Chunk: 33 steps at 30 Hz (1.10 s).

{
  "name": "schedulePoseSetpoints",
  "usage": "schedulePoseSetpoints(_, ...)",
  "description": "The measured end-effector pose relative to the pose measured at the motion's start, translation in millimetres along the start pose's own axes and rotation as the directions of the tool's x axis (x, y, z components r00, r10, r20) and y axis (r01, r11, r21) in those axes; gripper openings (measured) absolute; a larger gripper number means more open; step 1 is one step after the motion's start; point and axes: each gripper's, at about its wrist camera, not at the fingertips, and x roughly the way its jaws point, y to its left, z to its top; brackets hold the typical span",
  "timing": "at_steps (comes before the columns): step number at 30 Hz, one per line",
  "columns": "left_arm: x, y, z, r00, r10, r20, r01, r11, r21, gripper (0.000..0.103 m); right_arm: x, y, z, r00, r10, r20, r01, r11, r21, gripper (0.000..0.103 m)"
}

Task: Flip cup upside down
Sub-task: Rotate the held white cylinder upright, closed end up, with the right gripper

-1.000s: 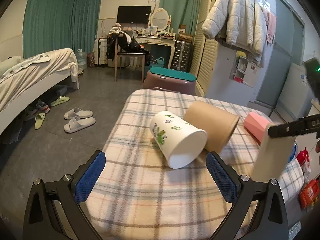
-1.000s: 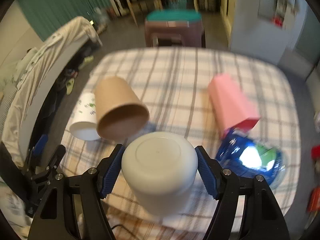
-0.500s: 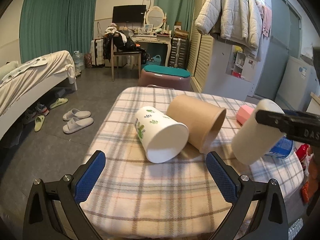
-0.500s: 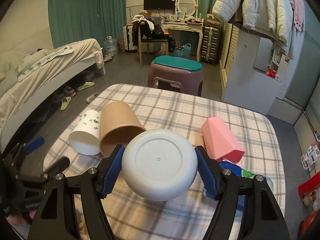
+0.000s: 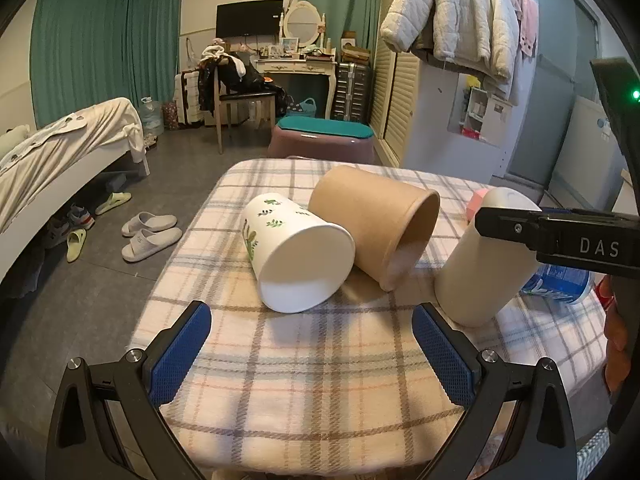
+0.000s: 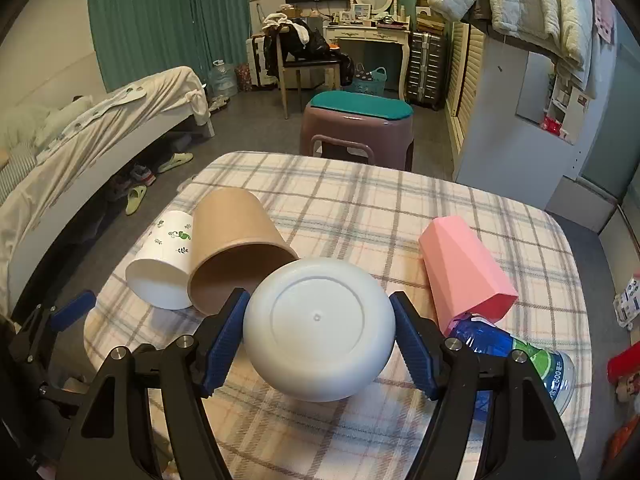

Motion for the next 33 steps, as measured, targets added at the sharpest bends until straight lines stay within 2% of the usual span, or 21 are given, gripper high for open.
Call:
schedulePoseSetpoints(20, -1, -1, -2, 1.0, 0.006, 0.008, -0.006, 1.0, -0.002, 0.103, 0, 6, 3, 0.999, -0.031, -0.012, 0.031, 0.999, -0.017, 0.071)
schedulePoseSetpoints(33, -12, -7, 1, 1.0, 0.01, 0.02, -0.01, 1.0, 0.018, 0.103, -14, 0, 7, 1.0, -0.019, 0.023, 0.019, 1.0, 0.016, 0.071)
